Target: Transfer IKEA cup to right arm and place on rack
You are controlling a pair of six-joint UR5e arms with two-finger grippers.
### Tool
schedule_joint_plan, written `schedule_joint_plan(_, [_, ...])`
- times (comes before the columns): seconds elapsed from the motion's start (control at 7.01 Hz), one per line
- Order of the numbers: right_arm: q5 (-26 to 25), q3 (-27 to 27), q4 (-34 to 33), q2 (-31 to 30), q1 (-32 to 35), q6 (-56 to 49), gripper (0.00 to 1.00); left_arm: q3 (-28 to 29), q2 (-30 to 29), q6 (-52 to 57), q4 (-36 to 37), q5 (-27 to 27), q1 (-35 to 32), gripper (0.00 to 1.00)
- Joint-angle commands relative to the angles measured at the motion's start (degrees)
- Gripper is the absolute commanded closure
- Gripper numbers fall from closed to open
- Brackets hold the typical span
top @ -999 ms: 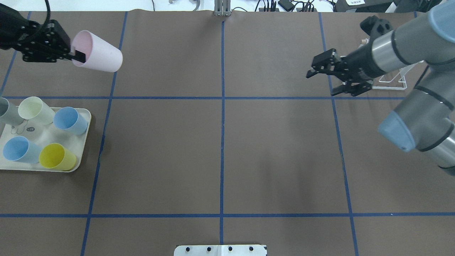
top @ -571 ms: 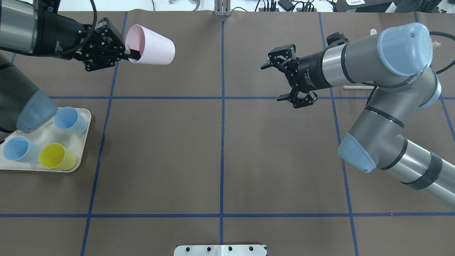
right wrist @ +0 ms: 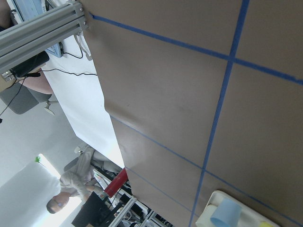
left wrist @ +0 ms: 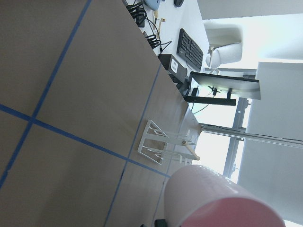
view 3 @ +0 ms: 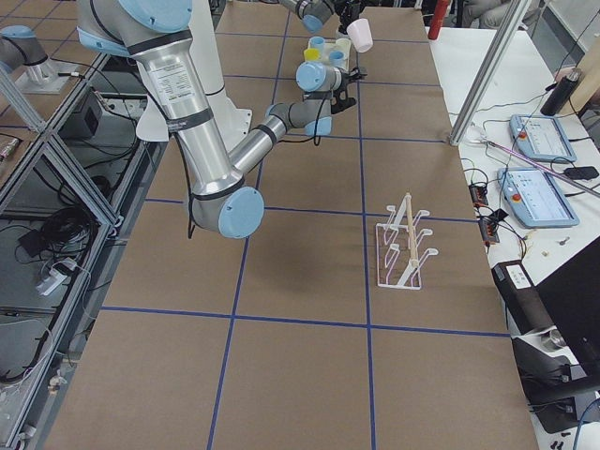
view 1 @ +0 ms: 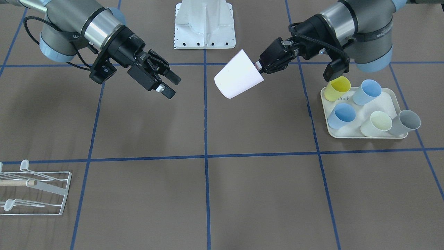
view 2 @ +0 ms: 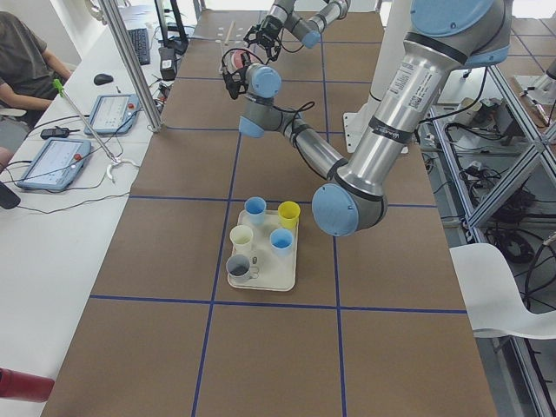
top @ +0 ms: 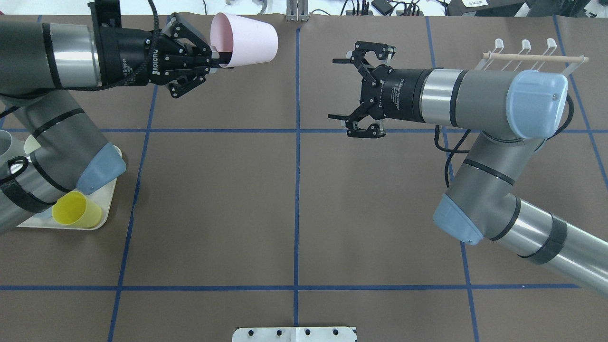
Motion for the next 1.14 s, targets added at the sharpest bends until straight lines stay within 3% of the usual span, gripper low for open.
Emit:
schedule_joint_plan(0.0, [-3.6, -0.5, 4.6, 2.1, -1.0, 3.7, 0.01, 1.5, -2.2, -1.9, -1.8, 2.7, 2.3, 1.00])
schedule_joint_plan(0.14, [-4.3, -1.4, 8.9, 1.4, -1.2, 4.8, 0.01, 1.8, -2.7, -2.0, -1.8, 2.7, 3.1, 1.00])
schedule_joint_plan(1.0, [-5.1, -2.0, 9.3, 1.6, -1.6, 5.5, 0.01, 2.7, -5.1, -1.4, -1.2, 2.4, 5.7, 1.00])
